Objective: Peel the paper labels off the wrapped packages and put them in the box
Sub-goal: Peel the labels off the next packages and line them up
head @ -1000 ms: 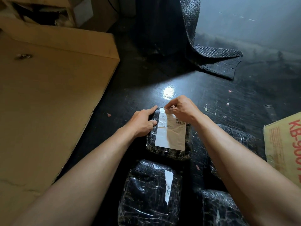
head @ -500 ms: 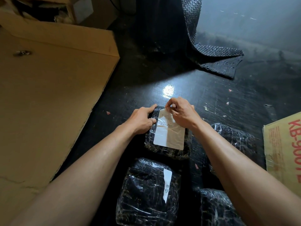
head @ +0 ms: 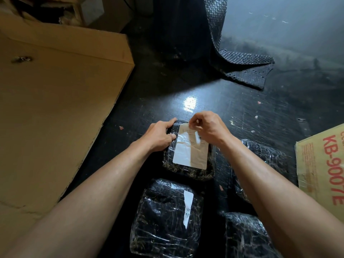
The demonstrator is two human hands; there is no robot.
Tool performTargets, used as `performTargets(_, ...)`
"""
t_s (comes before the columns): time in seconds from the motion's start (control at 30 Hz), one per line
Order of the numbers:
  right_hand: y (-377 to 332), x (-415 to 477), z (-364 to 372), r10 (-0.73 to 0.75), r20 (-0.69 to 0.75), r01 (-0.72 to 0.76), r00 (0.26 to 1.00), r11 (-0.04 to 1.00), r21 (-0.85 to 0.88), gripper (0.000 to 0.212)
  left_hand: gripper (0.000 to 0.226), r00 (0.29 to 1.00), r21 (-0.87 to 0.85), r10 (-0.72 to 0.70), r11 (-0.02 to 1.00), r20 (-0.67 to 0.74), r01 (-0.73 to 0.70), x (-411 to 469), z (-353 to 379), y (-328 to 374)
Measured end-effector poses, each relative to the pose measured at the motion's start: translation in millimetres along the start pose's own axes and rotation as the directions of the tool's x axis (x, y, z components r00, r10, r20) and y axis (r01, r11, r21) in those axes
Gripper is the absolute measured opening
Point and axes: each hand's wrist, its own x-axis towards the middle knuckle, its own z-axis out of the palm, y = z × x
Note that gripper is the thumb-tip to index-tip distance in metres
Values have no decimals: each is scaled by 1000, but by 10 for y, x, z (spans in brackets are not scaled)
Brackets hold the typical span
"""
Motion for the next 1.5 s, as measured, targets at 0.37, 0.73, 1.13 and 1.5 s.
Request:
performTargets(0.37, 63, -124, 123, -118, -113, 112, 987, 992, -53, 15, 65, 999, -49, 27, 998, -38, -29, -5, 52, -47)
performTargets(0.73, 112, -238, 167, -100, -136, 90, 986, 993, -74, 16, 65, 998, -54, 29, 998, -50, -32, 13, 64, -47)
performTargets(1.13, 55, -188, 164, -60, -152, 31, 987, 982, -184, 7, 64, 998, -46, 34, 998, -57, -37, 19, 66, -57)
performTargets(1.5, 21, -194, 140, -27, -129, 12, 991, 993, -120, 8, 65, 997, -24, 35, 999, -69, -36, 9, 79, -45)
